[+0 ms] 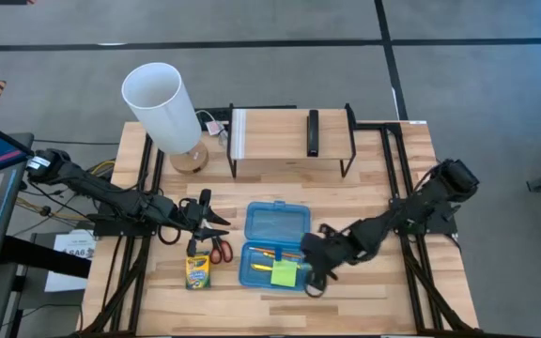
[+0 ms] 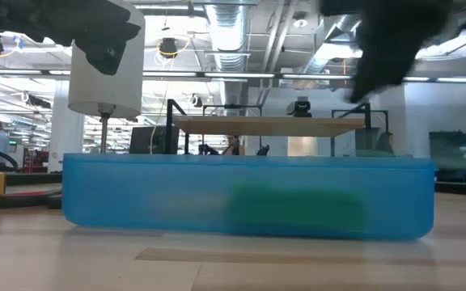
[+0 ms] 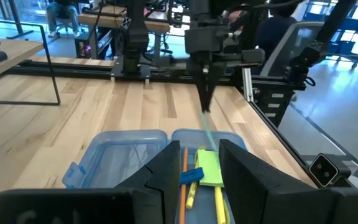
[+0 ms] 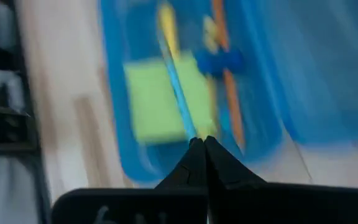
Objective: Pack school essentials
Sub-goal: Put the blue pencil into the blue supply box, then put the yellow crayon box into the blue supply box
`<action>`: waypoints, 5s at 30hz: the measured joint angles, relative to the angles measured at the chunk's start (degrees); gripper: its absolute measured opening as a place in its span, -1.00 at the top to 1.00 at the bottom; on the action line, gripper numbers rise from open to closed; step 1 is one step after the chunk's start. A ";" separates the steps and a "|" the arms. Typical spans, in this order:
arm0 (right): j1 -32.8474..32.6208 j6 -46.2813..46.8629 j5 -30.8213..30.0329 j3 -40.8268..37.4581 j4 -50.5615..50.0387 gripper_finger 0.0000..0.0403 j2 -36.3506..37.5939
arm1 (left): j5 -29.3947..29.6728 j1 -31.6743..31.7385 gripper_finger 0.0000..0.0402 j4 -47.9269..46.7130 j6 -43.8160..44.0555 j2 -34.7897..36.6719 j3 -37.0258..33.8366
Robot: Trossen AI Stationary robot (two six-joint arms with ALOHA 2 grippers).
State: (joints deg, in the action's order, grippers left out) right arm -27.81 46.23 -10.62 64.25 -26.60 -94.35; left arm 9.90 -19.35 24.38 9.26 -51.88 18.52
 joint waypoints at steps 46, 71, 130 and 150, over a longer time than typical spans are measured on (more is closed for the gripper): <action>1.39 -25.06 -9.21 -14.32 30.73 0.89 12.49 | -0.51 -3.75 0.51 -38.12 16.07 0.00 11.61; 8.94 -38.23 1.75 -3.43 34.36 0.84 -0.15 | 17.17 -34.77 0.49 -47.34 51.56 -9.48 11.89; 14.84 -45.38 11.19 62.97 -1.10 0.67 -53.32 | 14.29 -35.07 0.49 -44.01 55.28 -29.51 11.69; 15.59 -43.01 11.09 63.00 -2.74 0.67 -54.96 | 20.32 -33.99 0.49 -43.93 49.63 -29.38 11.76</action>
State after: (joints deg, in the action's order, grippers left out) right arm -12.23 3.22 0.47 127.24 -29.33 -149.32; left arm 30.22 -53.34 -19.55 58.89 -81.25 30.28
